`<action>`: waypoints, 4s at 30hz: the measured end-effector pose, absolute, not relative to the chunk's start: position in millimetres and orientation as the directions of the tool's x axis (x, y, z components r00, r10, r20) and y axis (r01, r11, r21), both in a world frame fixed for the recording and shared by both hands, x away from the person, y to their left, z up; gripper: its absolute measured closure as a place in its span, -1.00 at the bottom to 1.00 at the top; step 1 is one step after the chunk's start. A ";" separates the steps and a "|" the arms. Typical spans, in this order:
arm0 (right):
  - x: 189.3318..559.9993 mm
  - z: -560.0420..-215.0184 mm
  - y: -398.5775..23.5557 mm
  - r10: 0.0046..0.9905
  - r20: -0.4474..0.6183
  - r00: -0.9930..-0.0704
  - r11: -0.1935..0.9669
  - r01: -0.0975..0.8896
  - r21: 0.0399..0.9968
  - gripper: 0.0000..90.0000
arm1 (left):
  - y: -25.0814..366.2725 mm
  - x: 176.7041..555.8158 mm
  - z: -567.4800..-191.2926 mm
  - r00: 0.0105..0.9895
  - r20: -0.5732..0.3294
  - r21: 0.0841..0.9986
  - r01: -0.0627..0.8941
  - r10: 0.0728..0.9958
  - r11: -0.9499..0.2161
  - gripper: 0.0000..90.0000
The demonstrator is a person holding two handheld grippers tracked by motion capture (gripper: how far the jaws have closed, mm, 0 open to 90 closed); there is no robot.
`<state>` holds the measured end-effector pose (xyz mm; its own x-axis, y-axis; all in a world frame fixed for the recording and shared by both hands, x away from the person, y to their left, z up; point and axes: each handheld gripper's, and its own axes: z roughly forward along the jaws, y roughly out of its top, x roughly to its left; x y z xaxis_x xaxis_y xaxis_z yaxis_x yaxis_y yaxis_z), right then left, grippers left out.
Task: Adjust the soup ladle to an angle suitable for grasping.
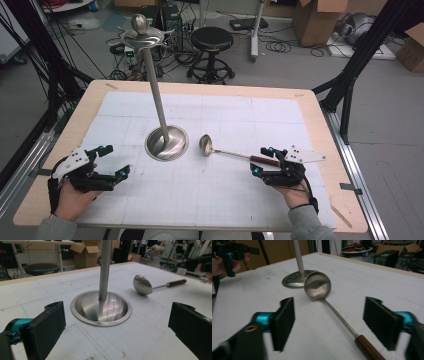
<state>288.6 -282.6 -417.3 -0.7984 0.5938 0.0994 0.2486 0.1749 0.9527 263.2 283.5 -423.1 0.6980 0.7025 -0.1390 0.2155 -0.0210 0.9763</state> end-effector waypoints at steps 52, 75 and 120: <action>381.5 -438.8 -185.6 0.616 0.040 -0.787 0.469 0.407 0.784 1.00 | 290.8 256.0 -431.2 0.670 -0.110 0.968 0.241 0.734 -0.075 -0.96; 394.5 -447.6 -179.0 0.638 0.090 -0.764 0.469 0.479 0.742 1.00 | 289.2 256.6 -432.1 0.670 -0.101 0.961 0.257 0.735 -0.103 -0.96; 340.8 -444.3 -171.4 0.621 0.096 -0.778 0.505 0.491 0.710 1.00 | 286.3 258.0 -431.2 0.683 -0.089 0.959 0.255 0.725 -0.122 -0.96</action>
<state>340.8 -171.4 -444.3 -0.7778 0.6212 0.0958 0.4908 0.5050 0.7100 258.0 286.3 -431.2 0.6826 0.7253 -0.0889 0.2550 -0.1225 0.9592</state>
